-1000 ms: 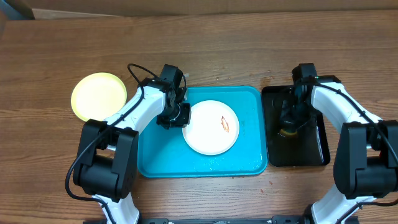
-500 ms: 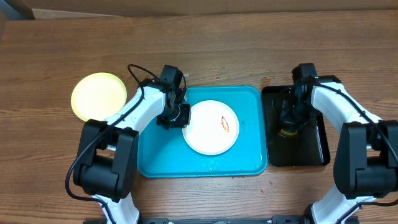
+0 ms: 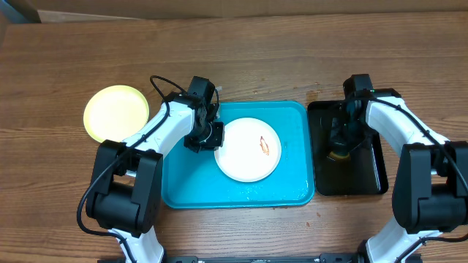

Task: Clean dirty plates on tray and stack at the side
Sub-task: 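Close the right gripper on the sponge in the black tray, then lift the sponge with the right gripper and carry it to the white plate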

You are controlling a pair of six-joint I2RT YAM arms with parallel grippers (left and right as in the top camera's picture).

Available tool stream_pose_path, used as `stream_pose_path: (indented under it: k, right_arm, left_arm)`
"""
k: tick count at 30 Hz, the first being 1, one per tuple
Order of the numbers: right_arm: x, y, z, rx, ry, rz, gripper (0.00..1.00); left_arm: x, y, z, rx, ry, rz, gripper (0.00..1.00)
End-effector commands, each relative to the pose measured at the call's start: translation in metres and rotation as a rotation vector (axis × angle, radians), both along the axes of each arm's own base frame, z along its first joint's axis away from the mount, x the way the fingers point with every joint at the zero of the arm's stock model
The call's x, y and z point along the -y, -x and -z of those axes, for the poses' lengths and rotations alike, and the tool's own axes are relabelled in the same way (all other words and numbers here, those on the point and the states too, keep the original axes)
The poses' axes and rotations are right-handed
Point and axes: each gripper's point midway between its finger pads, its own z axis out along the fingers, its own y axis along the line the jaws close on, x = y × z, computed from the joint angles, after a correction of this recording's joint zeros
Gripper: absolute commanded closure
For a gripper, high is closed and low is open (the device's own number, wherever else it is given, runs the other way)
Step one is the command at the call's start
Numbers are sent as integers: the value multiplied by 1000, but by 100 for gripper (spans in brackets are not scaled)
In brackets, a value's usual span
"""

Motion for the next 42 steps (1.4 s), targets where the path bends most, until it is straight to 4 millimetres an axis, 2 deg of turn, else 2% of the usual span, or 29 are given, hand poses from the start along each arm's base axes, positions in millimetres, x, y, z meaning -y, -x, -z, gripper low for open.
stream_pose_path:
  k: [1, 5, 9, 11, 13, 15, 17, 18, 20, 21, 22, 23, 24, 25, 26, 27, 29, 30, 31, 32, 34, 35, 37, 42]
  right_arm:
    - [-3, -13, -8, 35, -7, -23, 96]
    - [-3, -22, -26, 44, -7, -23, 96]
    - [1, -23, -40, 30, 19, -10, 96]
    - [11, -26, -40, 42, 80, 34, 96]
    - [11, -27, -40, 47, 81, 30, 96]
    - [16, -21, -40, 23, 110, -25, 96]
    - [29, -18, -42, 11, 178, 25, 96]
    - [26, -19, -41, 16, 152, 65, 96]
    - [5, -16, -40, 1, 31, -16, 96]
    - [3, -13, -40, -13, 25, -64, 96]
    - [13, -9, -40, -27, 80, -46, 96]
    - [23, -9, -41, -23, 140, 38, 96]
    - [24, -11, -41, -12, 146, 145, 96]
    - [15, -12, -40, -13, 94, 130, 96]
    - [6, -9, -40, -26, 47, 34, 96]
    - [9, -7, -40, -37, 65, -4, 96]
    - [28, -4, -42, -34, 180, 149, 96]
    - [23, -5, -42, -29, 150, 209, 96]
    - [3, -8, -40, -33, 34, 74, 96]
    - [1, -6, -40, -39, 29, 12, 96]
    - [13, -6, -41, -35, 105, 141, 96]
    - [10, -8, -40, -28, 87, 170, 96]
    - [-7, -12, -40, -17, -12, 57, 96]
    - [-8, -26, -54, 24, -20, 30, 96]
  left_arm:
    - [-1, 2, 2, -6, 0, -10, 96]
    - [-1, 2, 2, -5, 0, -10, 96]
    - [-1, 2, 2, -5, 0, -10, 96]
    - [-1, 2, 2, -5, 0, -10, 96]
    - [-1, 2, 2, -6, 1, -10, 96]
    - [-1, 2, 2, -6, 1, -10, 96]
    - [-1, 2, 2, -6, 1, -10, 96]
    - [-1, 2, 2, -7, 0, -10, 96]
    - [-1, 2, 2, -7, 1, -10, 96]
    - [-1, 2, 2, -7, 1, -10, 96]
    - [-1, 2, 2, -7, 2, -9, 96]
    - [-1, 2, 2, -8, 4, -9, 96]
    - [0, 2, 2, -8, 6, -9, 96]
    - [0, 2, 1, -9, 7, -9, 96]
    - [0, 2, 1, -8, 7, -9, 96]
    - [0, 2, 1, -8, 7, -9, 96]
    - [0, 2, 1, -8, 7, -9, 96]
    - [0, 2, 1, -8, 7, -9, 96]
    - [0, 2, 1, -8, 7, -9, 96]
    - [0, 2, 1, -8, 7, -9, 96]
    - [0, 2, 1, -8, 7, -10, 96]
    - [0, 2, 1, -8, 7, -9, 96]
    - [0, 2, 1, -9, 7, -9, 96]
    - [0, 2, 1, -8, 8, -9, 95]
